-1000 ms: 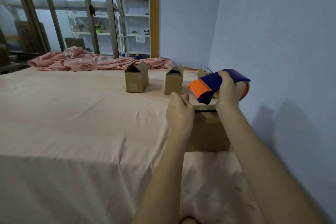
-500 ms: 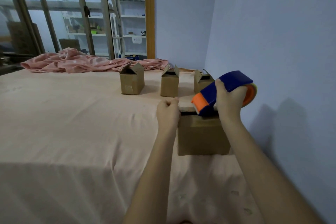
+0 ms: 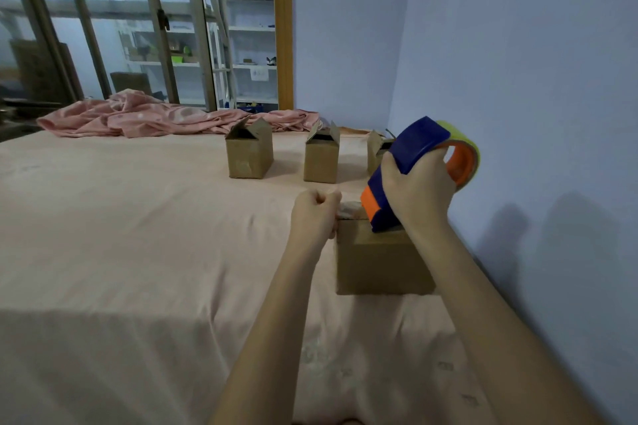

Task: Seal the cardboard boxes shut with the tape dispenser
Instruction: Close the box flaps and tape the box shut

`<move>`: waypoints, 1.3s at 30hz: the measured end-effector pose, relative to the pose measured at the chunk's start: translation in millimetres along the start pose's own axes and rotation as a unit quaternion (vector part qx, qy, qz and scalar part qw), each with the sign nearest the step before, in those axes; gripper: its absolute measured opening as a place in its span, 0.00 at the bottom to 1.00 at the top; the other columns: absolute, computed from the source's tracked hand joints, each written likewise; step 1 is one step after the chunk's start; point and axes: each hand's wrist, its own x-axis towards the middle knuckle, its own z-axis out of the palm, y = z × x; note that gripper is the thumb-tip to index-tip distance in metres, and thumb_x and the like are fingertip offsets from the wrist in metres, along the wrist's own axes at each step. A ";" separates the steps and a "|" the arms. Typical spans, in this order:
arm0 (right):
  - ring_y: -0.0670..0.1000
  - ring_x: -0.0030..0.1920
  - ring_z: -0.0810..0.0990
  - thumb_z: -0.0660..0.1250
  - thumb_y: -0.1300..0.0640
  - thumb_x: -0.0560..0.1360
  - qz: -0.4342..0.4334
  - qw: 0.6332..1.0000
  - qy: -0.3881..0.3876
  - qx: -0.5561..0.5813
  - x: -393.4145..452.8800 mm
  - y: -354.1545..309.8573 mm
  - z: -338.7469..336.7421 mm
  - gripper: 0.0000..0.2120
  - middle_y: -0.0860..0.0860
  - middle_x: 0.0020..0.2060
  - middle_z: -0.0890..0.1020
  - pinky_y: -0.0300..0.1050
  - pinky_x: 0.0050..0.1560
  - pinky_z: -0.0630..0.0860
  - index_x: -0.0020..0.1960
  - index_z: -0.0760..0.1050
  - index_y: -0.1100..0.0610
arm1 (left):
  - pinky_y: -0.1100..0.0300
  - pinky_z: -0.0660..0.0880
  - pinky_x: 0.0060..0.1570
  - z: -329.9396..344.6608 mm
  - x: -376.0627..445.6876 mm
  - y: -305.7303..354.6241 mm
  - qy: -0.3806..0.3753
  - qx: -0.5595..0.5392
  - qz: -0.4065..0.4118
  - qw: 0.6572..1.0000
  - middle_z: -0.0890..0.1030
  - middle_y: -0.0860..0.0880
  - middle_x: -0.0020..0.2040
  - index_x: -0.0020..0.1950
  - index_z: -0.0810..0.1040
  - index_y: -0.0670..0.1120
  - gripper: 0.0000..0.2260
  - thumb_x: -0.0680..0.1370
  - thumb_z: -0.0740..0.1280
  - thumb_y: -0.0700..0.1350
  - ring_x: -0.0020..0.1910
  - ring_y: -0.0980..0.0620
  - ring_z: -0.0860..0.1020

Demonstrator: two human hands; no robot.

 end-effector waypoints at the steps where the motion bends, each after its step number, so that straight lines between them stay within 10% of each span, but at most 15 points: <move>1: 0.50 0.40 0.76 0.67 0.54 0.74 -0.007 1.000 -0.005 -0.015 0.3 -1.6 0.6 0.14 0.52 0.43 0.77 0.37 0.32 0.67 0.52 0.62 0.56 | 0.63 0.69 0.24 -0.7 0.2 -1.2 0.002 0.004 -0.001 1.000 0.73 0.48 0.29 0.37 0.71 0.43 0.12 0.79 0.63 0.46 0.23 0.56 0.70; 20: 0.48 0.42 0.76 0.66 0.54 0.75 0.022 0.999 -0.035 -0.031 8.7 5.6 10.3 0.15 0.49 0.42 0.75 0.42 0.38 0.71 0.56 0.67 0.59 | 0.64 0.67 0.26 0.6 -11.7 -59.1 -0.054 0.036 -0.137 0.988 0.74 0.45 0.33 0.39 0.73 0.41 0.09 0.78 0.58 0.40 0.28 0.50 0.70; 24: 0.50 0.42 0.77 0.66 0.54 0.75 0.021 0.999 -0.033 -0.039 9.6 4.7 13.8 0.13 0.51 0.43 0.77 0.41 0.38 0.70 0.55 0.68 0.59 | 0.65 0.71 0.47 -3.8 -22.5 -48.1 0.107 0.000 0.043 0.993 0.79 0.53 0.52 0.54 0.76 0.50 0.08 0.81 0.58 0.46 0.50 0.57 0.76; 30: 0.51 0.45 0.78 0.66 0.54 0.75 0.032 0.999 -0.024 -0.036 9.2 6.5 14.6 0.16 0.54 0.48 0.79 0.40 0.38 0.69 0.58 0.68 0.60 | 0.62 0.54 0.70 21.9 -38.3 -34.4 -0.070 -0.045 0.032 0.996 0.59 0.57 0.76 0.77 0.55 0.55 0.22 0.83 0.52 0.53 0.73 0.58 0.58; 39: 0.46 0.43 0.74 0.68 0.54 0.74 0.066 0.998 0.008 0.013 3.1 10.3 15.7 0.18 0.48 0.46 0.74 0.38 0.38 0.71 0.59 0.65 0.57 | 0.59 0.71 0.59 18.1 -53.7 -51.3 -0.068 -0.069 0.016 0.995 0.78 0.56 0.59 0.65 0.72 0.56 0.17 0.80 0.54 0.59 0.58 0.59 0.75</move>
